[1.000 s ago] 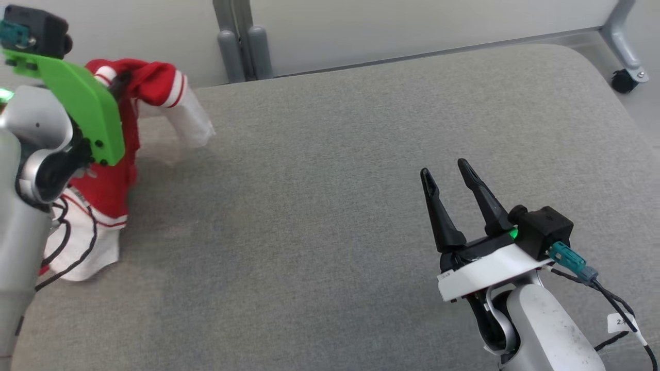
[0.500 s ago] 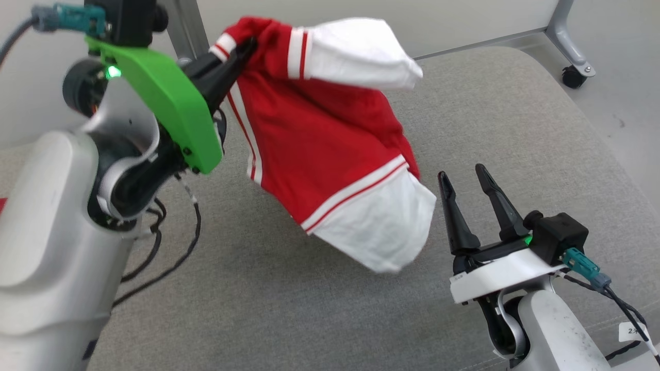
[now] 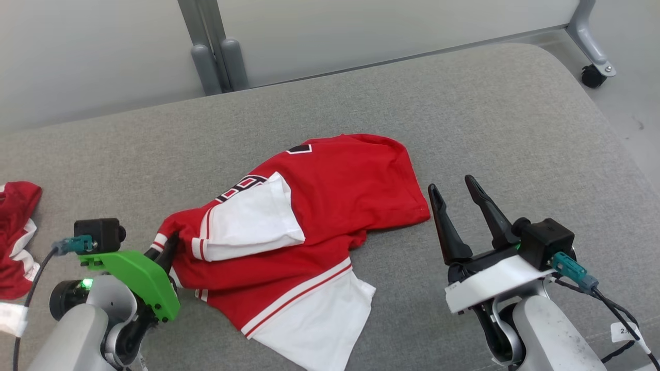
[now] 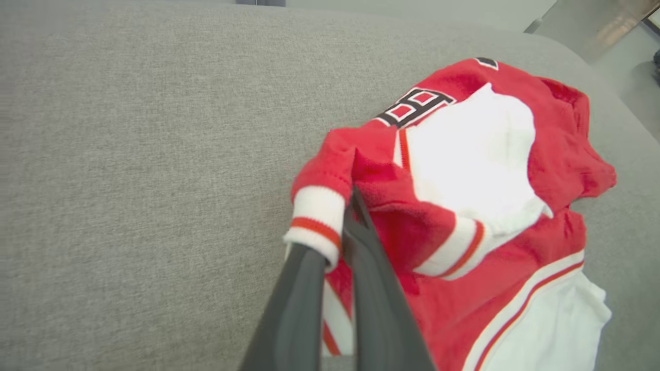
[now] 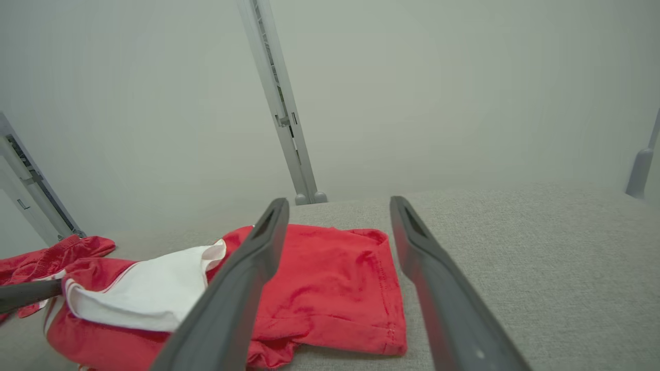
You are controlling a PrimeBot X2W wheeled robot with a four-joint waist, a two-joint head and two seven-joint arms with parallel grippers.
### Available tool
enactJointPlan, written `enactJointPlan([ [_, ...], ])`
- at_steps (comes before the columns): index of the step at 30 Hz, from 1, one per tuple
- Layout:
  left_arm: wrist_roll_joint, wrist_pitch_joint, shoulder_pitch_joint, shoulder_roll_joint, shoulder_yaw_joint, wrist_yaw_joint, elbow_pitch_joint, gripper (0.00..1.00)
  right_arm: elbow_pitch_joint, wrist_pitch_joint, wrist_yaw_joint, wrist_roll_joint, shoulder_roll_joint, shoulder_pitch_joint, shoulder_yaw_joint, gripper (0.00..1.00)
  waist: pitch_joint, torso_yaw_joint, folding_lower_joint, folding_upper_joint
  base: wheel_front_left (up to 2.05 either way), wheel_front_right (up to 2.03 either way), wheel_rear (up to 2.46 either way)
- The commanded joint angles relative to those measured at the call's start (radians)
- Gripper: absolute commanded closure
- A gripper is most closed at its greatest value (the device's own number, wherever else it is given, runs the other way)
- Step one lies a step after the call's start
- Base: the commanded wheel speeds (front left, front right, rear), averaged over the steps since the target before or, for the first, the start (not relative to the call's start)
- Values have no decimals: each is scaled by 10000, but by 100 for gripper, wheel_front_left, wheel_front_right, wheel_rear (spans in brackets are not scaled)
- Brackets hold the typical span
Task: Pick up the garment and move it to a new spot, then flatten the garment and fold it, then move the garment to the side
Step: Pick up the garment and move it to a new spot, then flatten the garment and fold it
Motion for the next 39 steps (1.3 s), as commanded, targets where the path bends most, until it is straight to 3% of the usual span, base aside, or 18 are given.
enactJointPlan([
  [1, 133, -454, 91, -89, 21, -84, 298, 0, 50, -30, 1, 39, -72, 86, 65, 0, -105, 76, 0, 0, 0, 0, 0],
  [6, 570, -2097, 127, -289, 4, -202, 741, 0, 180, -30, 1, 71, -184, 248, 111, 0, -373, 228, 0, 0, 0, 0, 0],
  [9, 795, -3027, 258, -209, 200, 4, 408, 0, 202, -32, 1, 90, -270, 317, 94, 0, -564, 305, 0, 0, 0, 0, 0],
  [12, 1087, -3807, 537, -52, 486, 466, -249, 0, 151, -32, 1, 97, -312, 421, 5, 0, -660, 377, 0, 0, 0, 0, 0],
  [18, 1671, -4499, 1811, -13, 970, 1798, -2074, 0, 75, -32, 1, 68, -353, 733, -324, 0, -772, 510, 0, 0, 0, 0, 0],
  [24, 2272, -4699, 3100, -462, 1138, 2448, -3041, 0, 71, -32, 1, 32, -318, 1083, -593, 0, -799, 628, 0, 0, 0, 0, 0],
  [29, 2979, -4696, 3826, -981, 1500, 2598, -3561, 0, -8, -30, 1, 25, -293, 1233, -725, 0, -778, 652, 0, 0, 0, 0, 0],
  [39, 3651, -4693, 3768, -1521, 1838, 2123, -3529, 0, 12, -32, 1, 7, -388, 1002, -673, 0, -738, 709, 0, 0, 0, 0, 0],
])
